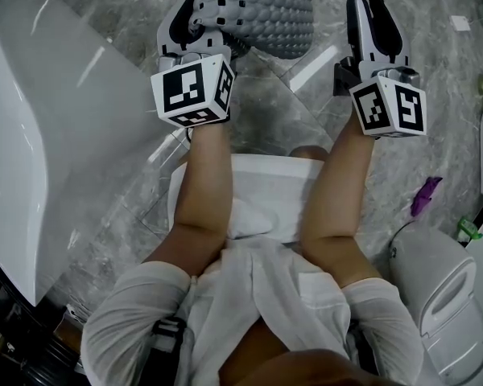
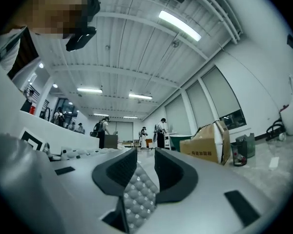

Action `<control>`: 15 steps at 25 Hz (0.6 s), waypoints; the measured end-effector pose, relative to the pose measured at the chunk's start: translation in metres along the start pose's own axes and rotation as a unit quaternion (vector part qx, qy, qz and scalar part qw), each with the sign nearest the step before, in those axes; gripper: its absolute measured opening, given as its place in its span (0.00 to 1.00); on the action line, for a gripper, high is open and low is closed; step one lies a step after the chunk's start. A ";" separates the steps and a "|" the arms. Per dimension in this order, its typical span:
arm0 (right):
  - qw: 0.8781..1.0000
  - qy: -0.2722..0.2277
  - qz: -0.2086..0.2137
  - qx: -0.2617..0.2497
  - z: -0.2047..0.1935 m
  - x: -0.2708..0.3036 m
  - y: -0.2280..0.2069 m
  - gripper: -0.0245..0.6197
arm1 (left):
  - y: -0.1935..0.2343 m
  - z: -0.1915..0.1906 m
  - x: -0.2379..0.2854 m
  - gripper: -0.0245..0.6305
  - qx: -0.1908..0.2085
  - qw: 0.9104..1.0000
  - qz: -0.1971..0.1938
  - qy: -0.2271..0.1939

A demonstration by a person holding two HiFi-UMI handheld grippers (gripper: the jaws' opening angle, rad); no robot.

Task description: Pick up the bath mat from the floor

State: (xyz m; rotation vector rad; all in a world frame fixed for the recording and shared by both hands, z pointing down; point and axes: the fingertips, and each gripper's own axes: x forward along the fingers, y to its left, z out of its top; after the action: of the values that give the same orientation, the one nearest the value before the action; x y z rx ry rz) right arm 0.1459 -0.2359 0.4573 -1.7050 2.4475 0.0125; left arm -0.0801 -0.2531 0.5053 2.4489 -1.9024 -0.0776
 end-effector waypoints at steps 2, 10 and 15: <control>1.000 -0.001 -0.007 -0.008 0.000 -0.002 -0.001 0.21 | 0.002 0.000 -0.001 0.12 -0.001 1.000 0.003 0.001; 0.999 -0.009 -0.031 -0.027 0.005 -0.007 -0.009 0.08 | 0.005 -0.002 -0.003 0.12 0.000 1.000 0.009 0.002; 0.999 -0.001 -0.034 -0.035 0.004 -0.004 -0.007 0.08 | 0.008 -0.001 -0.004 0.12 -0.003 1.000 0.012 0.000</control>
State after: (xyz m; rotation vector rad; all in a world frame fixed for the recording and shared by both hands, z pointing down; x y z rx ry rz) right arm 0.1545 -0.2346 0.4546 -1.8141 2.4133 0.0926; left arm -0.0891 -0.2514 0.5071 2.4209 -1.9292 -0.0842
